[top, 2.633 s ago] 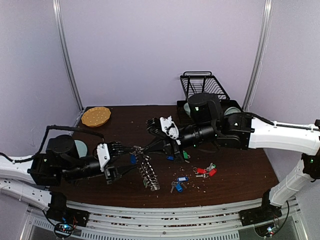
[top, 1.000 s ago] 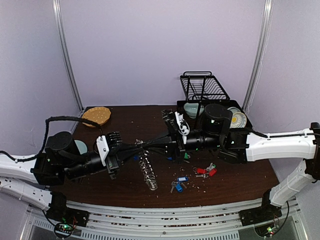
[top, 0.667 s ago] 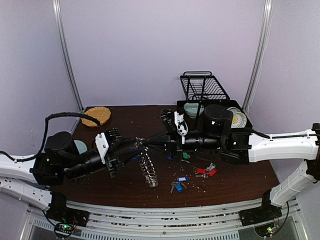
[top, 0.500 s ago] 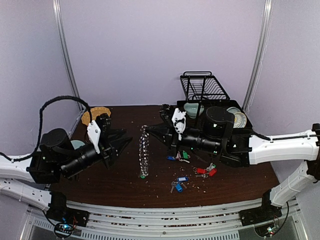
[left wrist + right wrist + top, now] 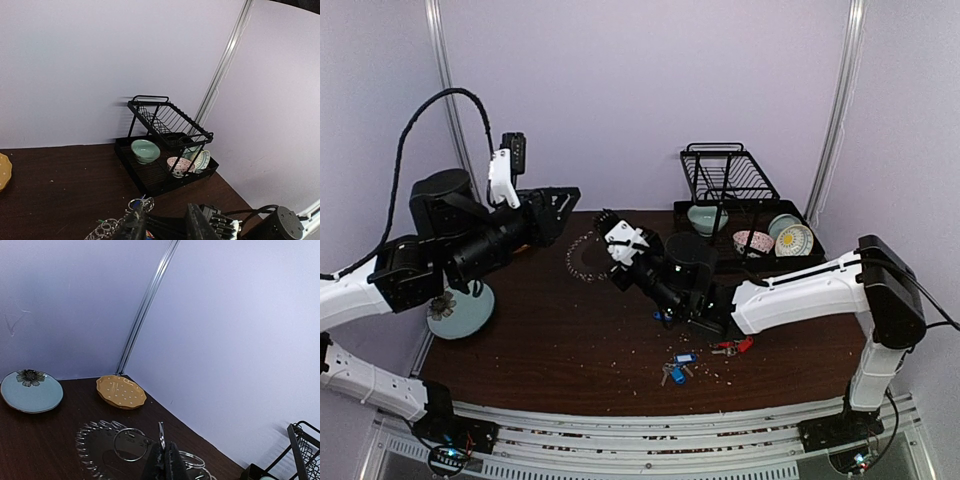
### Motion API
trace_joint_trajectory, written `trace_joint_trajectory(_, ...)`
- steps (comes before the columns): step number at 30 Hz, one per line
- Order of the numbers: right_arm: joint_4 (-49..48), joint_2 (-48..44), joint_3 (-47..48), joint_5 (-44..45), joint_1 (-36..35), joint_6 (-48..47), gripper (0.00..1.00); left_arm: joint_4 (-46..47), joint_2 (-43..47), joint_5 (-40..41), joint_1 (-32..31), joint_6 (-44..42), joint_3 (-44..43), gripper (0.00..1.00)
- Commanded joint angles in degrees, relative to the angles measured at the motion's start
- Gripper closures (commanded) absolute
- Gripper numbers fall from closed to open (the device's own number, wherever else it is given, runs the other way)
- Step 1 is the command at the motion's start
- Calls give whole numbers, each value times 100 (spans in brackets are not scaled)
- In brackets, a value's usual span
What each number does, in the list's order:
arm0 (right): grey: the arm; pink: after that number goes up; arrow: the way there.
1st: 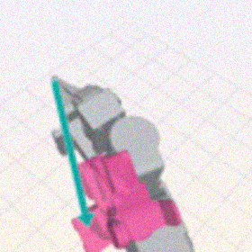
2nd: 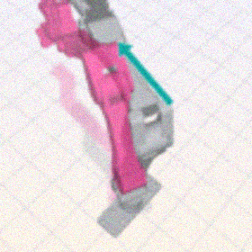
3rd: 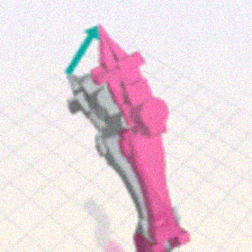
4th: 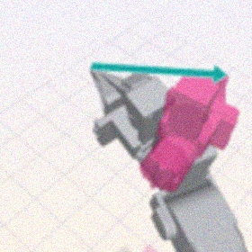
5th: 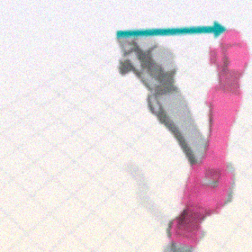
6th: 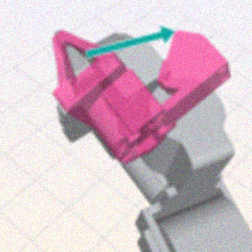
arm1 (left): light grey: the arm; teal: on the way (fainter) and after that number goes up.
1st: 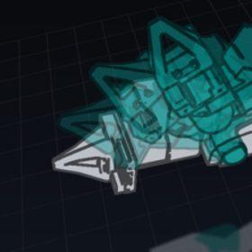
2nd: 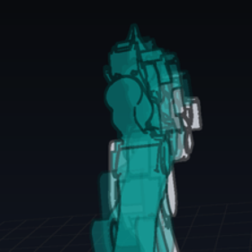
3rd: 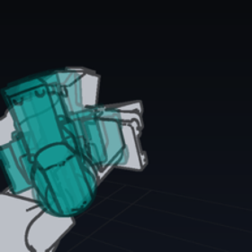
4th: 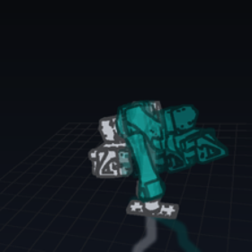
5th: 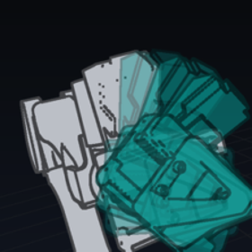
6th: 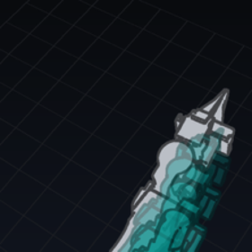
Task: Put the keys on the keyring
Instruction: Pass from the left arm to the right
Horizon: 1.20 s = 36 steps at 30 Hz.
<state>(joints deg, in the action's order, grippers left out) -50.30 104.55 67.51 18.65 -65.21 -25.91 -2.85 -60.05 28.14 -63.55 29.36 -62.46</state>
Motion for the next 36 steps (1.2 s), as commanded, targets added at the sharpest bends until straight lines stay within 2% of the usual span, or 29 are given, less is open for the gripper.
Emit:
trace_joint_trajectory(1,-710,26,445,312,-20,-153,100,-1011,-398,-113,393,1356,-354,71)
trace_joint_trajectory(4,-720,138,532,328,-21,-134,100,-803,-477,-142,554,1997,-143,73)
trace_joint_trajectory(7,-738,222,597,204,-23,-99,100,-521,-690,-271,571,2252,-126,73)
trace_joint_trajectory(21,-797,472,726,144,-26,-651,100,-375,-951,-223,722,2478,-368,73)
trace_joint_trajectory(36,-597,585,891,11,-58,-841,100,-276,-1078,-395,914,2828,-248,79)
